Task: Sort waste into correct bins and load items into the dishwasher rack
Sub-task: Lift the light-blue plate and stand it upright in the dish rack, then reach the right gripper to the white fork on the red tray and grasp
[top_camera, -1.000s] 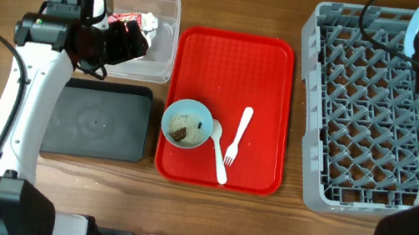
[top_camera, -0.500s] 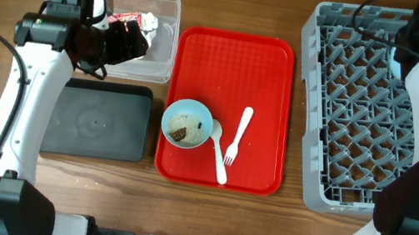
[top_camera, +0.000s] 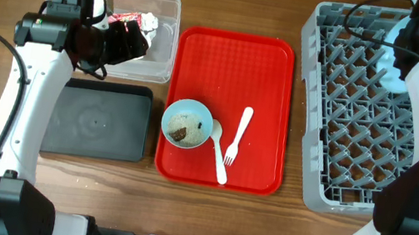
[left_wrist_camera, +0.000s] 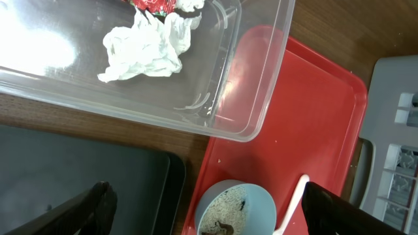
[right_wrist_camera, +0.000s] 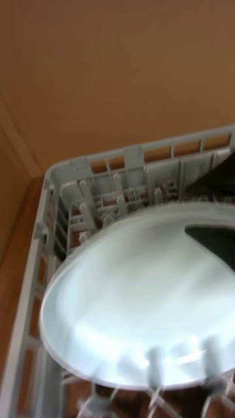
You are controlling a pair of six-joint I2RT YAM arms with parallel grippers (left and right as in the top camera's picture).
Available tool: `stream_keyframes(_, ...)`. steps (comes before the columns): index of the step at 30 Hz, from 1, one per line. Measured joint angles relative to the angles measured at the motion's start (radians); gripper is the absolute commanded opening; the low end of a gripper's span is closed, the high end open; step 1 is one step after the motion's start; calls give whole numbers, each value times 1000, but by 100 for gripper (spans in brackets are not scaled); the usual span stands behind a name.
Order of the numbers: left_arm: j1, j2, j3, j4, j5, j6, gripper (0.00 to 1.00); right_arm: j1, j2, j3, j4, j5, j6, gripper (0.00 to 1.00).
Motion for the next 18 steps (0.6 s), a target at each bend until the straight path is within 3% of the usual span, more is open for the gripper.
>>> stream_keyframes(1,0,0,0,0,0,0,92,3,0,0,0,-3,8,28)
stream_keyframes(3,0,0,0,0,0,0,91,11,0,0,0,-11,37,43)
stream_keyframes(5,0,0,0,0,0,0,92,20,-2,0,-1,-21,84,88)
stream_keyframes(6,0,0,0,0,0,0,92,22,-9,0,-2,-34,101,91)
stream_keyframes(9,0,0,0,0,0,0,93,23,-54,0,-26,-117,150,84)
stream_keyframes(13,0,0,0,1,0,0,93,22,-178,0,-135,-396,208,71)
stream_keyframes(18,0,0,0,0,0,0,93,40,-264,8,-348,-783,348,72)
